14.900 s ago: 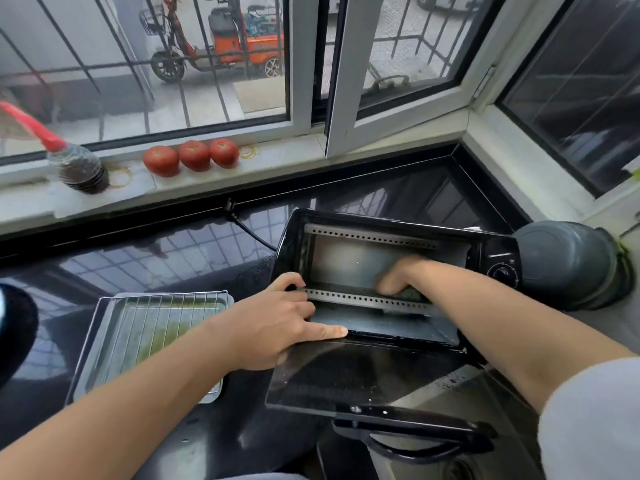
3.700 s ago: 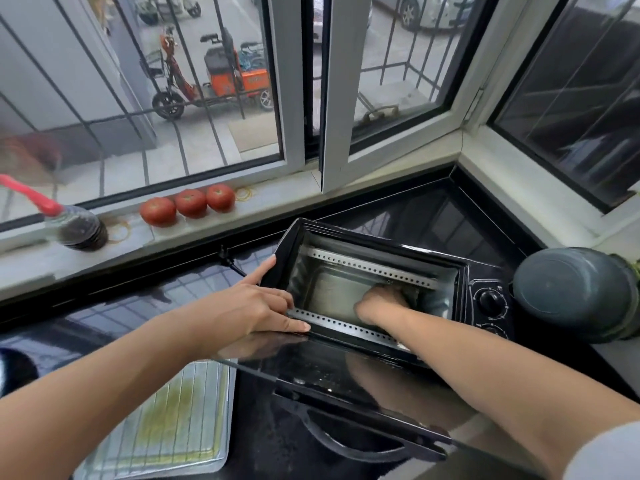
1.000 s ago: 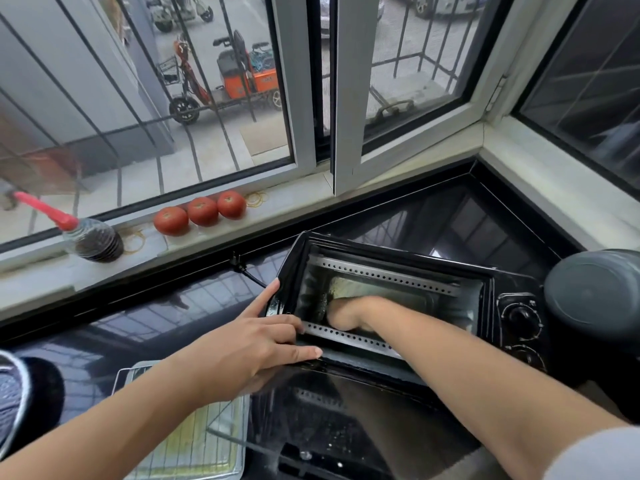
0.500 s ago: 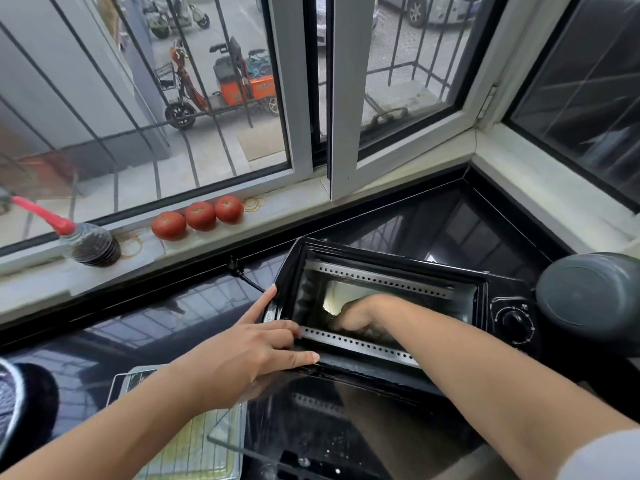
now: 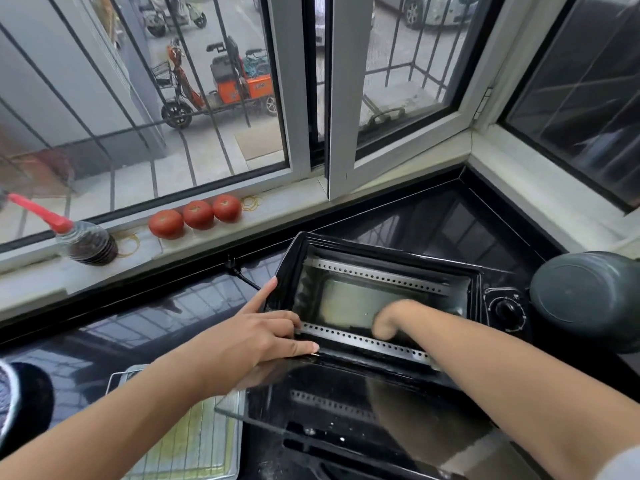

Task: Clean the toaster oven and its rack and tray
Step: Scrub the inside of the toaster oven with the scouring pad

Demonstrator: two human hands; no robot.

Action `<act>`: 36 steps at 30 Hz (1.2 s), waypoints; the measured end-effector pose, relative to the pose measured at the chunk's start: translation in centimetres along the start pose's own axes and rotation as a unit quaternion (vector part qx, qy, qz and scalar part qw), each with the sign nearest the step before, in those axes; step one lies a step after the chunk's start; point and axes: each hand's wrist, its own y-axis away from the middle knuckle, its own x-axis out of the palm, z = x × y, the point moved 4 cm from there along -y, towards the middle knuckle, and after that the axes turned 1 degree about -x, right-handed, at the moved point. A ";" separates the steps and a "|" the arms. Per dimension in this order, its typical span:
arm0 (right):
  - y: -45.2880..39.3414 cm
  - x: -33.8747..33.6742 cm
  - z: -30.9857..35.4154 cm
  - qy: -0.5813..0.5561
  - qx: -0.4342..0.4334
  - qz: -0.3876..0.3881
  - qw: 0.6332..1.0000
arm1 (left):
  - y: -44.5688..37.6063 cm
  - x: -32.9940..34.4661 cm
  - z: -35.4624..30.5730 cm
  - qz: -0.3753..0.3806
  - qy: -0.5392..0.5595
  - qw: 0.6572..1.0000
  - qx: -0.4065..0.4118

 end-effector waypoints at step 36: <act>0.0 -0.1 -0.3 -0.162 0.051 -0.107 0.980 | 0.5 1.0 -0.1 -0.011 0.000 1.000 -0.019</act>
